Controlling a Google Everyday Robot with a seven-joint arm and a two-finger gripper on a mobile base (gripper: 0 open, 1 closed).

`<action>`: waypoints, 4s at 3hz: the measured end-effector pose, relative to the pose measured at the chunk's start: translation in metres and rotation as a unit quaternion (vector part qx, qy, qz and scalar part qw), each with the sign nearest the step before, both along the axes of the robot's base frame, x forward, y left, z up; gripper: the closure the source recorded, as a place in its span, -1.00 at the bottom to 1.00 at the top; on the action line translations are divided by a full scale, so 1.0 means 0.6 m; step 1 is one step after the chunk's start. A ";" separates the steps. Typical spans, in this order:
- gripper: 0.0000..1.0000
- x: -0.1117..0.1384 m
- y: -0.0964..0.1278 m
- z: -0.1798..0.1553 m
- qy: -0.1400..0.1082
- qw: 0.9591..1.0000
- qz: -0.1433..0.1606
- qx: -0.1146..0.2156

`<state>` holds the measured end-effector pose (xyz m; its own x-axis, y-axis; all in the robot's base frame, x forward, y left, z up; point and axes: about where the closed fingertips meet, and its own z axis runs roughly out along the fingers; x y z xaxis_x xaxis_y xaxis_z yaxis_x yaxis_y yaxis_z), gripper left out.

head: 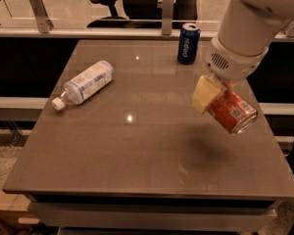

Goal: Pick blue plastic bottle

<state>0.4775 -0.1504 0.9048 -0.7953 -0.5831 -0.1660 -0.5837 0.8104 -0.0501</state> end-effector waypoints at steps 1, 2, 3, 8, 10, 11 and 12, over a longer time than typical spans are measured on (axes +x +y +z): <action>1.00 0.013 -0.024 0.034 -0.058 0.997 0.041 0.030; 1.00 0.032 -0.020 0.051 -0.126 0.984 0.075 0.100; 1.00 0.062 -0.003 0.064 -0.194 0.960 0.103 0.174; 1.00 0.072 0.131 0.115 -0.379 0.784 0.194 0.451; 1.00 0.034 0.121 0.045 -0.387 0.770 0.145 0.485; 1.00 0.034 0.121 0.020 -0.382 0.773 0.134 0.489; 1.00 0.045 0.128 -0.004 -0.381 0.777 0.129 0.484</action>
Offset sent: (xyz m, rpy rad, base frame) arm 0.0457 -0.0015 0.0665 0.4544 -0.5210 0.2296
